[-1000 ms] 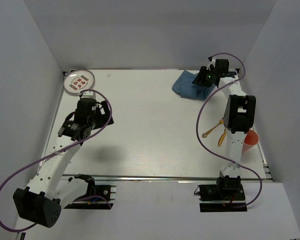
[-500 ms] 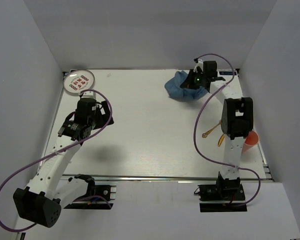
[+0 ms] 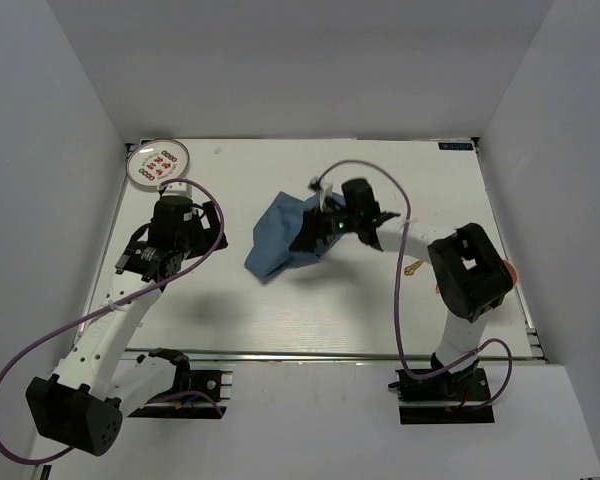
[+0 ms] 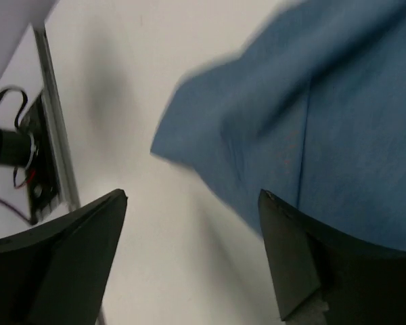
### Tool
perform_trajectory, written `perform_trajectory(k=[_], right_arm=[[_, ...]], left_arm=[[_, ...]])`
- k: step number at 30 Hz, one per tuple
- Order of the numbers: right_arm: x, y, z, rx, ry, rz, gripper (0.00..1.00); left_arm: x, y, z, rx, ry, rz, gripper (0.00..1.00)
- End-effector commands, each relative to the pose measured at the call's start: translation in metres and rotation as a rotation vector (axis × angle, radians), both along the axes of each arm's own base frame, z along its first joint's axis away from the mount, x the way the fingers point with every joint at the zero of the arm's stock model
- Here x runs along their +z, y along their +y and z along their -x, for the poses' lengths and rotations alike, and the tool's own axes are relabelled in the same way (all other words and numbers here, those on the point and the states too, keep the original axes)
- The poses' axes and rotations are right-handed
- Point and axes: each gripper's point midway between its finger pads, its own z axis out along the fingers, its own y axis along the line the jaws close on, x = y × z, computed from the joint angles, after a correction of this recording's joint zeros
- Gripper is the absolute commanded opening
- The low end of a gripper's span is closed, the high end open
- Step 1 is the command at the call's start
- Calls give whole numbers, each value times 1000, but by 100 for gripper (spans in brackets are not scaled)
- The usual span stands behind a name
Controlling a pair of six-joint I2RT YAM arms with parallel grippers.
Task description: Set the dinner table for one person
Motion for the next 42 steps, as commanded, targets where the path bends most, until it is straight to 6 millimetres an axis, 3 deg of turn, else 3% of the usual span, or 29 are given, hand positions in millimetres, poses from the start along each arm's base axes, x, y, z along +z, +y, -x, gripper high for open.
perform_trajectory(k=[1,3,5,6,7,8,9,11,14,17,20,21,23,25,27,34,40,42], right_arm=[[11,-1,27,10,-19,-90,86],[3,-14,26,-101,28,-92,89],[4,-30,-9,-330,19,-35,89],[-17,-40,-20,-431,72,43,89],[-20,-40,-28,-446,80,58,89],[-8,-34,-40,-447,54,46,89],[-20,-36,-46,-456,66,77,89],[-10,-30,-59,-457,39,70,89],[-12,-32,-70,-473,31,95,88],[-11,-45,-108,-550,-6,151,87],[-31,-52,-125,-547,-2,235,85],[-25,-53,-136,-549,-24,234,85],[-38,-62,-145,-534,-29,278,83],[-36,-67,-158,-526,-36,275,81],[-49,-67,-151,-489,13,293,76],[-60,-60,-134,-414,52,264,70],[-33,-59,-131,-432,-12,198,69],[-33,-59,-129,-426,-7,203,69]], left_arm=[[10,-3,0,-18,-30,17,98],[8,-5,0,-27,-24,21,98],[7,-6,0,-28,-17,20,98],[7,-6,0,-29,-19,24,98],[7,-6,0,-29,-19,22,98],[8,-5,0,-27,-23,21,98],[8,-5,0,-25,-23,21,98],[9,-4,1,-17,-26,19,98],[8,-1,2,-5,-28,12,98],[7,0,1,-2,-23,7,98],[5,-1,1,-5,-10,9,98],[4,-2,1,-10,-5,9,98],[4,-3,0,-13,-6,12,98],[4,-3,0,-15,-6,10,98],[4,-3,0,-17,-7,11,98],[4,-3,0,-15,-6,10,98],[3,-3,0,-14,-3,6,98],[2,-3,0,-14,0,5,98]])
